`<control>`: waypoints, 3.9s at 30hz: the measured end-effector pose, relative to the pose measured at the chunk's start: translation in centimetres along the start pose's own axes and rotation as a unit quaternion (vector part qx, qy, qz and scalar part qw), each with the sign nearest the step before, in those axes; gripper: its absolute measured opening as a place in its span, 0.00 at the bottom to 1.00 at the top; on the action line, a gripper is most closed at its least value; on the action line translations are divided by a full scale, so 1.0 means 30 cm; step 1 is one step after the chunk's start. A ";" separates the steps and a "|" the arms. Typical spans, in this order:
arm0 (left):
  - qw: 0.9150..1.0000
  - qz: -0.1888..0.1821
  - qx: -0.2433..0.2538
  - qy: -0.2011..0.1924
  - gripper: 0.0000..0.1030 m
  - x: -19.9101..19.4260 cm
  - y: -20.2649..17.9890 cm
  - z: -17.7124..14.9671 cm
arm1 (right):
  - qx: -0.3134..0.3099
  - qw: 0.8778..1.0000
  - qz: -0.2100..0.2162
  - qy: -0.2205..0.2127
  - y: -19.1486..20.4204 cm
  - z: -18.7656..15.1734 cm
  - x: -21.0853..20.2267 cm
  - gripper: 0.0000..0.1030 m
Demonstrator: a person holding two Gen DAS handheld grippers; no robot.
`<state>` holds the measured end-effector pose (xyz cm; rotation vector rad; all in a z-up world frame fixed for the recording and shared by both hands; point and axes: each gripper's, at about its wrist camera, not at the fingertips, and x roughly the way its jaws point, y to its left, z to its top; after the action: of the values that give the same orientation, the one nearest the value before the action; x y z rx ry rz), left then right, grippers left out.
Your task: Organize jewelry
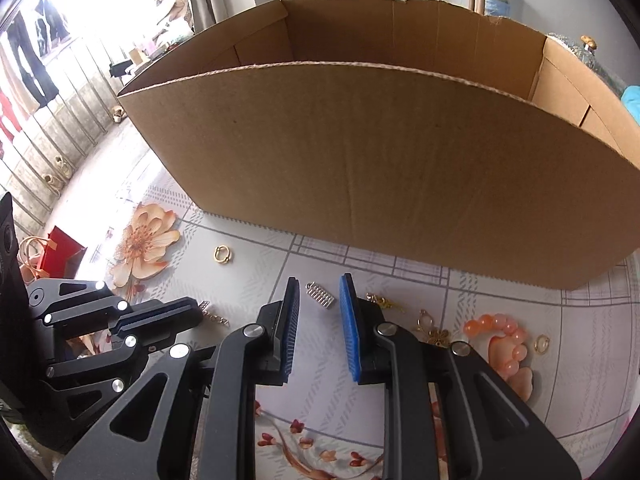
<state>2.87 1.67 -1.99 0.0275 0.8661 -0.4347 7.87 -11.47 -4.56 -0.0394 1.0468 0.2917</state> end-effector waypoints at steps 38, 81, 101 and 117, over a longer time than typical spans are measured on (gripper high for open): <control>1.000 -0.001 0.009 -0.015 0.01 -0.016 -0.004 -0.014 | -0.008 0.999 0.022 -0.024 0.004 0.015 -0.085 0.05; 0.999 -0.005 -0.048 0.003 0.13 0.142 0.127 0.544 | 0.100 0.984 0.147 -0.022 -0.316 0.407 -0.052 0.06; 0.993 -0.023 -0.012 -0.113 0.31 -0.243 0.044 0.266 | 0.010 0.974 0.154 -0.165 -0.189 0.069 -0.452 0.33; 0.999 0.038 -0.016 -0.019 0.38 0.085 0.026 0.057 | 0.071 0.992 0.077 -0.075 -0.052 -0.173 -0.117 0.33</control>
<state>5.87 1.13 -2.89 0.0227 0.8316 -0.3495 2.23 -14.62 -4.32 0.1907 0.9205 0.3536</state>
